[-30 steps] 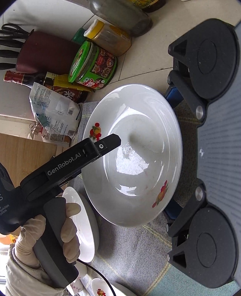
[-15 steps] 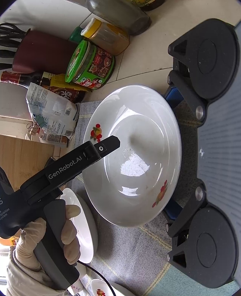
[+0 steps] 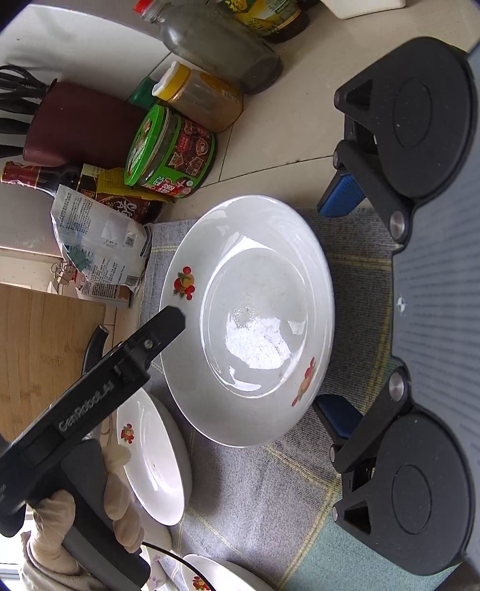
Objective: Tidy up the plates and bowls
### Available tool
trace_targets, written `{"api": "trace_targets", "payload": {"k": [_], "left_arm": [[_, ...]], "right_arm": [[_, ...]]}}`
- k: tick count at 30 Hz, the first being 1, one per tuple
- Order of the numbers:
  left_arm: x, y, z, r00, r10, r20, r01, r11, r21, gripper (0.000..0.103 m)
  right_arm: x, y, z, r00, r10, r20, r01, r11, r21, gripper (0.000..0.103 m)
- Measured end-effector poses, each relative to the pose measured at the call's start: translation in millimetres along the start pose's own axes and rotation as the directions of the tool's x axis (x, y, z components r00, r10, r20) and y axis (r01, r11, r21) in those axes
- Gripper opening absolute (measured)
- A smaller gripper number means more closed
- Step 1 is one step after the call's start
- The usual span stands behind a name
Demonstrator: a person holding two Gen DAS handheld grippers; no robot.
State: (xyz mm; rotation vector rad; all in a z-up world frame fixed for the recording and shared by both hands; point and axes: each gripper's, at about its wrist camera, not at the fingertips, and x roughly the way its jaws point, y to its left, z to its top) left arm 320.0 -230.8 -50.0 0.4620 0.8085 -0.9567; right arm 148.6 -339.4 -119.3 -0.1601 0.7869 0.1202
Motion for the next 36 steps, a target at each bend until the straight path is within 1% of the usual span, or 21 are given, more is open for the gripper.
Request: {"api": "trace_targets", "payload": {"k": [1, 2, 3, 6, 8, 10, 12, 14, 18, 21, 24, 26, 28, 30, 33, 36], "left_arm": [[-11, -3, -2, 0.999, 0.018, 0.029, -0.018, 1.0, 0.006, 0.095], [-21, -5, -5, 0.998, 0.034, 0.052, -0.034, 0.999, 0.009, 0.099], [-36, -9, -8, 0.995, 0.048, 0.092, -0.05, 0.999, 0.012, 0.099], [-75, -17, -21, 0.978, 0.074, 0.193, -0.075, 0.997, -0.001, 0.102], [-96, -24, -32, 0.969, 0.098, 0.228, -0.094, 0.995, -0.026, 0.102], [-114, -31, -47, 0.961, 0.126, 0.245, -0.116, 0.992, -0.053, 0.102], [-127, -37, -63, 0.956, 0.174, 0.237, -0.157, 0.984, -0.089, 0.102], [-139, -42, -83, 0.951, 0.208, 0.229, -0.182, 0.975, -0.128, 0.102], [-163, -48, -120, 0.939, 0.277, 0.206, -0.229, 0.946, -0.23, 0.102], [-182, -53, -150, 0.921, 0.342, 0.186, -0.277, 0.911, -0.305, 0.102], [-197, -53, -180, 0.912, 0.381, 0.152, -0.301, 0.873, -0.383, 0.102], [-205, -51, -199, 0.906, 0.404, 0.125, -0.319, 0.847, -0.424, 0.102], [-213, -50, -217, 0.902, 0.419, 0.1, -0.332, 0.824, -0.459, 0.102], [-218, -49, -235, 0.899, 0.431, 0.078, -0.347, 0.808, -0.476, 0.102], [-225, -48, -262, 0.899, 0.435, 0.05, -0.358, 0.795, -0.489, 0.102], [-229, -46, -287, 0.908, 0.419, 0.022, -0.352, 0.79, -0.503, 0.102]], "right_arm": [[-4, 1, -1, 1.0, -0.009, 0.0, 0.009, 1.0, 0.007, 0.103], [-9, 3, -2, 1.0, -0.018, 0.004, 0.018, 1.0, 0.011, 0.103], [-15, 6, -3, 0.999, -0.03, 0.011, 0.03, 0.999, 0.017, 0.103], [-30, 15, -4, 0.998, -0.05, 0.036, 0.049, 0.998, 0.035, 0.103], [-37, 22, -6, 0.997, -0.055, 0.053, 0.052, 0.997, 0.058, 0.103], [-39, 29, -9, 0.997, -0.057, 0.056, 0.052, 0.996, 0.078, 0.103], [-38, 38, -12, 0.998, -0.054, 0.044, 0.05, 0.995, 0.088, 0.103], [-38, 46, -16, 0.998, -0.049, 0.033, 0.046, 0.995, 0.091, 0.103], [-37, 64, -22, 1.0, -0.011, 0.009, 0.011, 0.997, 0.076, 0.103], [-33, 78, -23, 0.999, 0.034, -0.004, -0.033, 0.997, 0.072, 0.103], [-30, 96, -21, 0.998, 0.053, -0.022, -0.052, 0.997, 0.051, 0.103], [-28, 107, -20, 0.998, 0.051, -0.028, -0.051, 0.998, 0.032, 0.103], [-24, 117, -20, 0.998, 0.052, -0.044, -0.052, 0.999, 0.012, 0.103], [-20, 124, -21, 0.997, 0.051, -0.066, -0.051, 0.999, 0.002, 0.103], [-20, 130, -21, 0.996, 0.063, -0.067, -0.061, 0.998, 0.032, 0.103], [-19, 133, -21, 0.997, 0.044, -0.066, -0.04, 0.997, 0.068, 0.103]]}}
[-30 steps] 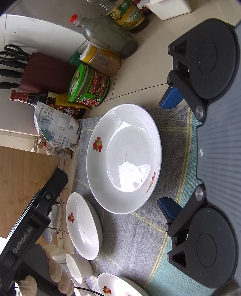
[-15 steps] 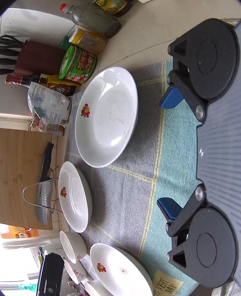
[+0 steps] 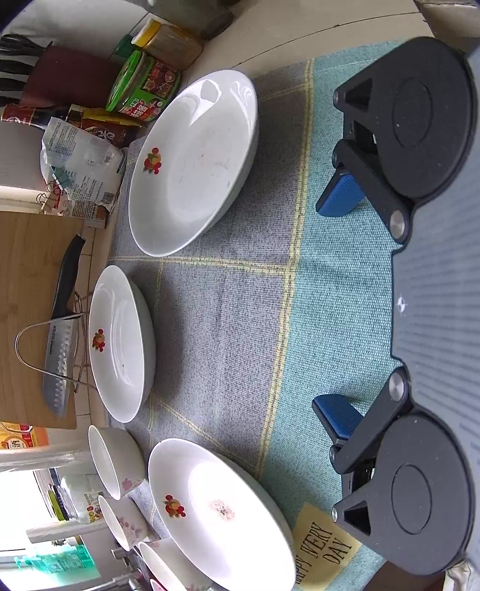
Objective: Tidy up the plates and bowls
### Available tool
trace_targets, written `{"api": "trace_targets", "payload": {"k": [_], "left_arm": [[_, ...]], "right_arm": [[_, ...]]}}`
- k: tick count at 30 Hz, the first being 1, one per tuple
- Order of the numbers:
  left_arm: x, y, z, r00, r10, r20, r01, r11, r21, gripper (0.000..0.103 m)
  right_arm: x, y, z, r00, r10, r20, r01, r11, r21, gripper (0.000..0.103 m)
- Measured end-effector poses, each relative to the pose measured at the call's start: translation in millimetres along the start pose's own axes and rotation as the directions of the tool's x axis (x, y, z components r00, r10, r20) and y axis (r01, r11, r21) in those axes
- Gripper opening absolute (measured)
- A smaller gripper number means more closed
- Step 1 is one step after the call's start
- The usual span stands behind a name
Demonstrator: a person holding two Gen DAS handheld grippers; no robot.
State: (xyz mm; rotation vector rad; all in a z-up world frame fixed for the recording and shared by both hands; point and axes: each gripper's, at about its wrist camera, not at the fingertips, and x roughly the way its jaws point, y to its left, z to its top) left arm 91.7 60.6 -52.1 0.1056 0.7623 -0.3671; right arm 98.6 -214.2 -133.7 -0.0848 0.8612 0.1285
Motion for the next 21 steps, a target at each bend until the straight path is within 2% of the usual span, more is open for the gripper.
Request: {"api": "trace_targets", "payload": {"k": [9, 14, 19, 21], "left_arm": [[18, 30, -44, 0.994, -0.073, -0.084, 0.074, 0.997, 0.01, 0.102], [31, 29, -51, 0.991, -0.109, -0.081, 0.113, 0.992, 0.05, 0.102], [41, 19, -51, 0.997, -0.056, -0.053, 0.062, 0.989, 0.136, 0.103], [43, 18, -48, 0.997, -0.059, -0.046, 0.064, 0.99, 0.128, 0.103]], "right_arm": [[-3, 13, 3, 0.997, -0.043, -0.06, 0.047, 0.997, 0.054, 0.103], [-19, 34, 5, 0.995, -0.08, -0.053, 0.082, 0.996, 0.022, 0.103], [-32, 46, 21, 0.999, -0.031, -0.024, 0.031, 0.999, 0.016, 0.103], [-32, 49, 29, 1.0, 0.012, -0.01, -0.012, 1.0, 0.011, 0.103]]}}
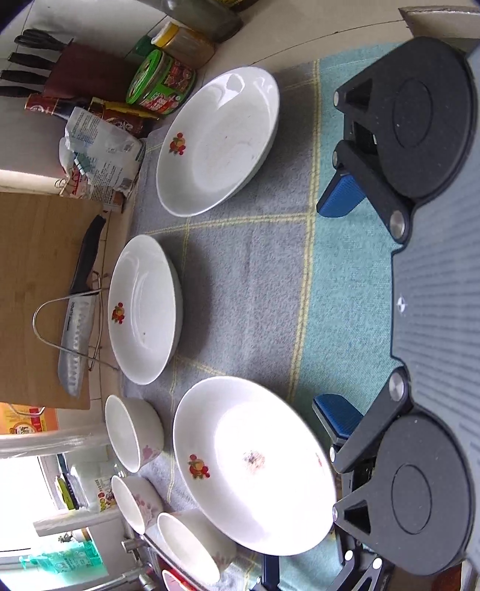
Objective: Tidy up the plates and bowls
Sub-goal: 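Move the right tool to the rim of the stained plate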
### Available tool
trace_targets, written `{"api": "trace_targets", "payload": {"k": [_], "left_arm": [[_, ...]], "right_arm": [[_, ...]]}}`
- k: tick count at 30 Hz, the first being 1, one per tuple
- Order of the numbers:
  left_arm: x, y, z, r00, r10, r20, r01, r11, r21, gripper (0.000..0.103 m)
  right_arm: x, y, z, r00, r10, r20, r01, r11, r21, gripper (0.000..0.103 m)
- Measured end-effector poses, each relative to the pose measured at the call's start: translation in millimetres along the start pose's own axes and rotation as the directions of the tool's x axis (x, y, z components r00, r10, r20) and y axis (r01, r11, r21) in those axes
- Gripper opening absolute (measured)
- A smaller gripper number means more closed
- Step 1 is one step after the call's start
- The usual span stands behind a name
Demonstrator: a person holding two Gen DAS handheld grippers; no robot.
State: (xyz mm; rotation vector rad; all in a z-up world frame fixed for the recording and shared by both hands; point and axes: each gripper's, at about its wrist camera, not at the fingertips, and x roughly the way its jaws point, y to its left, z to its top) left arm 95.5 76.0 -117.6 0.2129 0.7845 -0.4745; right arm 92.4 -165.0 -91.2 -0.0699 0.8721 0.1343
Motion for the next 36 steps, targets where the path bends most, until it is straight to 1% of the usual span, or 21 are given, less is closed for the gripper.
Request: {"api": "trace_targets", "payload": {"k": [3, 6, 9, 12, 15, 19, 23, 27, 33, 36], "left_arm": [[3, 0, 2, 1.0, -0.001, 0.012, 0.001, 1.0, -0.001, 0.103], [3, 0, 0, 1.0, -0.002, 0.024, 0.002, 1.0, 0.001, 0.103], [2, -1, -2, 0.999, -0.002, 0.032, 0.002, 1.0, 0.004, 0.103], [2, -1, 0, 1.0, 0.0, 0.023, 0.0, 1.0, 0.002, 0.103], [2, -2, 2, 1.0, 0.012, 0.006, -0.012, 1.0, -0.01, 0.103], [2, -3, 2, 1.0, 0.021, 0.005, -0.021, 1.0, -0.016, 0.103], [0, -2, 2, 1.0, 0.005, -0.006, -0.005, 1.0, 0.007, 0.103], [0, 2, 2, 0.999, -0.032, -0.012, 0.032, 0.999, 0.041, 0.103], [1, 9, 2, 0.995, -0.097, -0.004, 0.097, 0.99, 0.104, 0.102], [0, 12, 1, 0.991, -0.135, 0.005, 0.133, 0.981, 0.142, 0.102]], "right_arm": [[5, 7, 16, 0.997, 0.08, 0.019, -0.079, 0.996, -0.043, 0.103], [19, 14, 30, 0.988, 0.155, 0.004, -0.155, 0.985, -0.075, 0.103], [36, 18, 38, 0.97, 0.241, -0.037, -0.244, 0.964, -0.102, 0.103], [49, 24, 44, 0.951, 0.3, -0.076, -0.309, 0.94, -0.149, 0.103], [59, 27, 47, 0.933, 0.342, -0.113, -0.358, 0.915, -0.187, 0.103], [69, 28, 48, 0.909, 0.386, -0.158, -0.412, 0.888, -0.202, 0.103], [74, 30, 48, 0.893, 0.411, -0.184, -0.443, 0.875, -0.196, 0.103], [77, 34, 52, 0.892, 0.411, -0.189, -0.444, 0.876, -0.19, 0.103], [80, 44, 55, 0.91, 0.367, -0.193, -0.402, 0.895, -0.191, 0.103], [82, 48, 57, 0.918, 0.346, -0.197, -0.381, 0.906, -0.184, 0.103]]}}
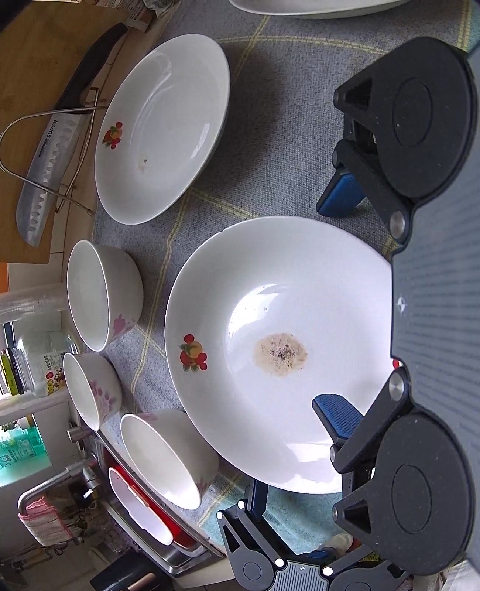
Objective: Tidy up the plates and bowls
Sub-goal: 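Move the right tool to the rim of the stained plate, then close the right tool fingers on the stained plate rim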
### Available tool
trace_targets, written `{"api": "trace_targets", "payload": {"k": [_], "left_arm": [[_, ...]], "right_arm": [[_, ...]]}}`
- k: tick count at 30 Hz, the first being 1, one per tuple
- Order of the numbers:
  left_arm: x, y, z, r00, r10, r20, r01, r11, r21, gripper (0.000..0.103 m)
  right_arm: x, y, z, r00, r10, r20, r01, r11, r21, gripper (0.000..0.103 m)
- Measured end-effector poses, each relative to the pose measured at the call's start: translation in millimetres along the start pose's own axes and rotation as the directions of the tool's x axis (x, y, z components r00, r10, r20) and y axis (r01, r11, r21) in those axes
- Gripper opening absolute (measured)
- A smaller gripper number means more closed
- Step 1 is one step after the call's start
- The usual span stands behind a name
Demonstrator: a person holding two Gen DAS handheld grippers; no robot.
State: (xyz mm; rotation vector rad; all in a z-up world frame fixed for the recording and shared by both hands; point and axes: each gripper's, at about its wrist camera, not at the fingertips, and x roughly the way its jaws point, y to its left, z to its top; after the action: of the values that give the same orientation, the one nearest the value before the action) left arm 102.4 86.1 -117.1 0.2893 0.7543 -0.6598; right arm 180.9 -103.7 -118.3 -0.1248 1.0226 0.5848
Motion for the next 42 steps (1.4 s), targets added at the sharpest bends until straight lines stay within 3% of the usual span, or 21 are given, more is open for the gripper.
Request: {"api": "trace_targets", "payload": {"k": [9, 13, 26, 42], "left_arm": [[-2, 7, -1, 0.999, -0.044, 0.029, 0.042, 0.997, 0.063, 0.102], [-4, 6, -3, 0.998, -0.032, 0.058, 0.026, 0.994, 0.103, 0.102], [-4, 6, -2, 0.997, -0.012, 0.076, 0.004, 0.994, 0.106, 0.102], [-5, 6, 0, 0.996, -0.027, 0.091, 0.017, 0.994, 0.108, 0.1]], "right_arm": [[8, 3, 12, 1.0, -0.026, -0.009, 0.026, 1.0, -0.007, 0.103], [12, -1, 19, 1.0, 0.004, -0.013, -0.005, 1.0, -0.028, 0.103], [14, -18, 34, 0.993, 0.114, -0.044, -0.114, 0.993, -0.005, 0.103], [12, -23, 39, 0.988, 0.146, -0.055, -0.146, 0.989, 0.008, 0.086]]}}
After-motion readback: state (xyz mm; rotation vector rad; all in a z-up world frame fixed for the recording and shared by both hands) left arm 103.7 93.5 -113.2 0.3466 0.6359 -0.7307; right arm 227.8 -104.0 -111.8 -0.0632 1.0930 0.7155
